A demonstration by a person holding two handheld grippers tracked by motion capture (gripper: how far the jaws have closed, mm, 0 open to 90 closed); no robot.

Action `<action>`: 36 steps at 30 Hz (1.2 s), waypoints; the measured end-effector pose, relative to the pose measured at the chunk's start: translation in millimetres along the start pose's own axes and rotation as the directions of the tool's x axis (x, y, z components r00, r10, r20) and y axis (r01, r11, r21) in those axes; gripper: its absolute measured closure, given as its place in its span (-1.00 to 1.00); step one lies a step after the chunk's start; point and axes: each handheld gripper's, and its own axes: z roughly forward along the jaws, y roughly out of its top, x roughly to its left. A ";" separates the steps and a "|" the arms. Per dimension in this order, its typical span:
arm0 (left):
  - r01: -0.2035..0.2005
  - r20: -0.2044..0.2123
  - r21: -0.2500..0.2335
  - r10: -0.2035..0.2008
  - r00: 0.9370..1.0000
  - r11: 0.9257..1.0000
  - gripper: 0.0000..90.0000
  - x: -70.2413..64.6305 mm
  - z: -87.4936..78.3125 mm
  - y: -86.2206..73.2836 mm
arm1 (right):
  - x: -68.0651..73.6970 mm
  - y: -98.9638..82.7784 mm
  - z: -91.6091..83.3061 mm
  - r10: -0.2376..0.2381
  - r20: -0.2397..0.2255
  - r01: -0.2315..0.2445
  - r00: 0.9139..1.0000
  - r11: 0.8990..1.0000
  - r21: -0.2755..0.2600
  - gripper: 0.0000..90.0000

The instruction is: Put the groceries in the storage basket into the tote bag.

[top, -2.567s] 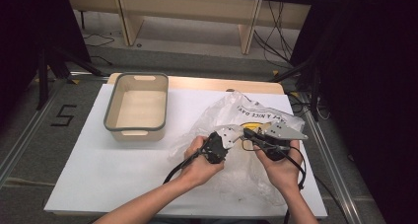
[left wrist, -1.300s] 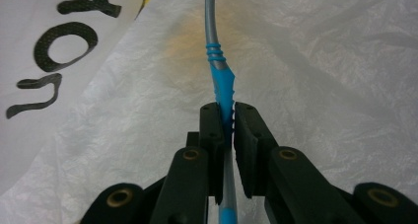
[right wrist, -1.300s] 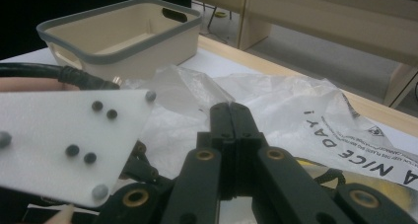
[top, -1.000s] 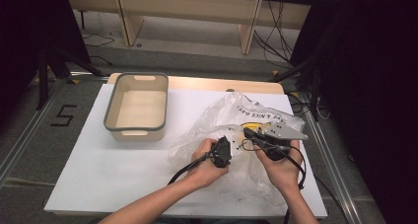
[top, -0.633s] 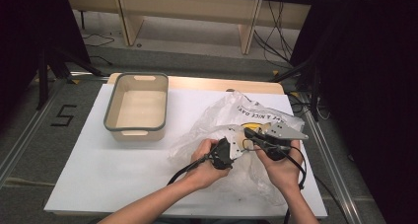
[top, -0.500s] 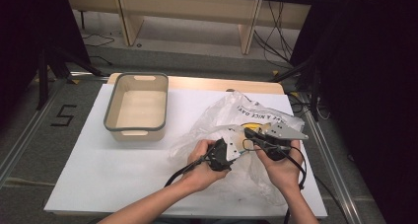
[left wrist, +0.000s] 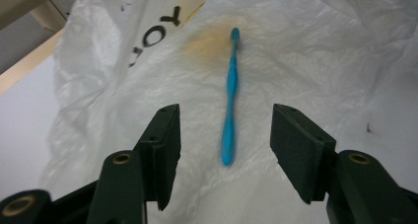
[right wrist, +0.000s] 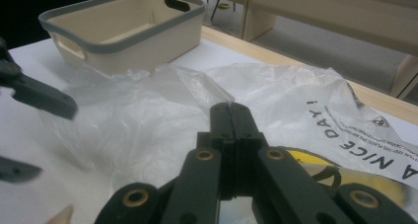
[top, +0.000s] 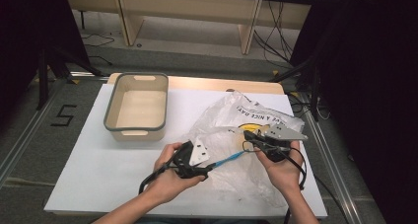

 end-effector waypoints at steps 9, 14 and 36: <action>0.027 -0.001 -0.031 -0.027 1.000 0.999 -0.01 7.7 -34.4 -13.6 | 1.3 -4.7 -1.5 -0.007 -0.021 0.007 1.000 0.999 0.034 1.00; 0.047 -0.015 -0.038 -0.048 0.999 0.998 -0.03 13.8 -38.6 -15.8 | 4.8 -12.0 1.2 -0.014 -0.051 0.018 0.999 0.997 0.075 1.00; 0.097 -0.050 -0.064 -0.100 0.994 0.993 -0.08 30.3 -46.1 -16.6 | 18.3 -47.6 13.1 -0.021 -0.138 0.050 0.990 0.976 0.213 1.00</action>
